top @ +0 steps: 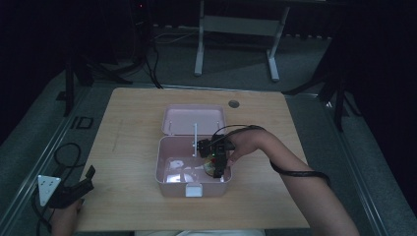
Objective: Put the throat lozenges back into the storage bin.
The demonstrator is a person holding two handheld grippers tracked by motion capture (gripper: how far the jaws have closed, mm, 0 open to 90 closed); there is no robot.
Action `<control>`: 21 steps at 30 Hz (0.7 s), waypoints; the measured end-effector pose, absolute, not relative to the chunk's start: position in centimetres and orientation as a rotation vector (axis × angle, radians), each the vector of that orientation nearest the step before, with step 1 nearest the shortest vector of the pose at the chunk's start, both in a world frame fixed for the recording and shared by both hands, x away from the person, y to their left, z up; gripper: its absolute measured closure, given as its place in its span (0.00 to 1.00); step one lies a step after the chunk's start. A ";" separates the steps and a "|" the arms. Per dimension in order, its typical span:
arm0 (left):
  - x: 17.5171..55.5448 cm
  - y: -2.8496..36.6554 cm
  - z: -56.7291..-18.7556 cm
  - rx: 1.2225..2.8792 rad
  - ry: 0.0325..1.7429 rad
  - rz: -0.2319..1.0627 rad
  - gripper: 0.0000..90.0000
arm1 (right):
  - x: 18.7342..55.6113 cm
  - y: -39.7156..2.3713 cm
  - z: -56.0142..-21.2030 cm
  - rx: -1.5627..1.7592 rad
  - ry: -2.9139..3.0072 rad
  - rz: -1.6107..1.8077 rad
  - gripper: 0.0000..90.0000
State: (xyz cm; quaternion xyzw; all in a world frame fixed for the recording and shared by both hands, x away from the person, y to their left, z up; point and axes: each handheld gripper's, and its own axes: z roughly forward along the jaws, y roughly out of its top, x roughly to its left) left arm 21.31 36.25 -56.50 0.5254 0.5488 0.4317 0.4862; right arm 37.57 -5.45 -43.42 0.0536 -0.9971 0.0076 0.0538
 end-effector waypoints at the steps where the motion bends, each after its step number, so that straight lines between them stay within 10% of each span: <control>1: 21.3 36.2 -56.5 1.278 1.334 1.051 0.03 | 37.6 -5.4 -43.7 0.166 -3.026 0.031 0.22; 21: 21.3 36.3 -56.5 1.281 1.329 1.047 0.03 | 37.5 -4.9 -46.1 0.203 -3.006 0.119 0.22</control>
